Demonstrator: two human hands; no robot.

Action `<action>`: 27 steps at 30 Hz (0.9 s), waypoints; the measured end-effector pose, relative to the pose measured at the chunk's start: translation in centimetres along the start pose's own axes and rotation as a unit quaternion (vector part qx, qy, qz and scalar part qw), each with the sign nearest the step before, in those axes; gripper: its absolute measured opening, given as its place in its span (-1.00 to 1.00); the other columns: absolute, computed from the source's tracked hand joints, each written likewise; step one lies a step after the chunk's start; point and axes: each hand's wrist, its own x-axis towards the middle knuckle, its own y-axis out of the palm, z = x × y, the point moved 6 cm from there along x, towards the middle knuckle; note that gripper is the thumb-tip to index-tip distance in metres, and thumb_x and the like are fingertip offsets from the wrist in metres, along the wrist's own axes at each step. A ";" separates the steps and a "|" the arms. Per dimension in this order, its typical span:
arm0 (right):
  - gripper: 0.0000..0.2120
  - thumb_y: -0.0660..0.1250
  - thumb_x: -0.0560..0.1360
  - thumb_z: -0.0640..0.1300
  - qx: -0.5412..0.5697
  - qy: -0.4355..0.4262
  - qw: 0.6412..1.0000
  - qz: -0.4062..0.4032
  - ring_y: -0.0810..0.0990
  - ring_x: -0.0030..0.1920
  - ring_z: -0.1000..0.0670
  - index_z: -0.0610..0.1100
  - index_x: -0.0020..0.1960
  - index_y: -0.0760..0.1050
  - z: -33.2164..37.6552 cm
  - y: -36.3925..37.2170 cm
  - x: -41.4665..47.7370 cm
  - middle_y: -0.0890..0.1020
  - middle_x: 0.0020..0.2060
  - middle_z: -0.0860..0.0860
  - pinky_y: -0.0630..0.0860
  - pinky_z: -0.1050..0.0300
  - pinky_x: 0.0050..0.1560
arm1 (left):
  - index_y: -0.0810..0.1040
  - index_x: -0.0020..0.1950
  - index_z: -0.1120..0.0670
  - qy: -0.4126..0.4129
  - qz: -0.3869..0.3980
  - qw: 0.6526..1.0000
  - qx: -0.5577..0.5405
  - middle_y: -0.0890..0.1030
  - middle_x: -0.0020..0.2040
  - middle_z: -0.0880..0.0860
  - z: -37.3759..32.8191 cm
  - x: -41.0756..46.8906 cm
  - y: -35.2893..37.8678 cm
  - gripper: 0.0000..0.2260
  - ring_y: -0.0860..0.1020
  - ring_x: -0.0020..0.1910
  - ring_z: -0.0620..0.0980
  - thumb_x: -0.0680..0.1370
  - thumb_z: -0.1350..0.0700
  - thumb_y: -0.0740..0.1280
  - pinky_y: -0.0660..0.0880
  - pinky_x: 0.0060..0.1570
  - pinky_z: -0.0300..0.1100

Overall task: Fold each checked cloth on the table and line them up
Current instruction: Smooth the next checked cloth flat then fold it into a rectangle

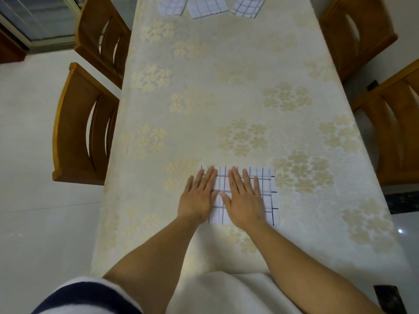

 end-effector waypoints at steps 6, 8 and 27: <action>-0.30 -0.36 0.59 0.34 -0.006 0.046 0.999 -0.006 -0.36 0.56 -0.06 -0.04 0.58 -0.37 -7.8 -1.0 -0.2 -0.32 0.57 0.04 -0.21 -0.18 0.56 | -0.51 0.54 -0.14 -0.010 0.040 0.997 0.058 -0.48 0.55 -0.15 5.3 -3.1 0.4 -0.47 -0.45 0.55 0.00 0.66 -0.24 -0.33 -0.25 0.57 0.13; -0.26 -0.33 0.58 0.38 -0.005 0.041 0.999 0.000 -0.29 0.58 -0.07 -0.04 0.60 -0.30 -8.9 -1.5 0.3 -0.26 0.59 0.04 -0.22 -0.16 0.56 | -0.48 0.56 -0.13 0.016 0.048 0.997 0.061 -0.46 0.56 -0.13 5.7 -3.2 0.1 -0.43 -0.44 0.55 0.01 0.64 -0.29 -0.33 -0.27 0.57 0.11; -0.67 0.41 0.51 0.13 0.391 0.171 0.898 0.104 0.49 -0.32 0.01 -0.09 -0.25 0.47 -12.8 -6.3 1.0 0.50 -0.36 0.00 0.34 0.17 -0.29 | -0.53 0.54 0.01 0.068 0.175 0.980 0.071 -0.55 0.53 0.07 -3.5 3.5 -0.3 0.45 -0.49 0.51 0.22 0.15 -0.49 0.50 -0.34 0.50 0.30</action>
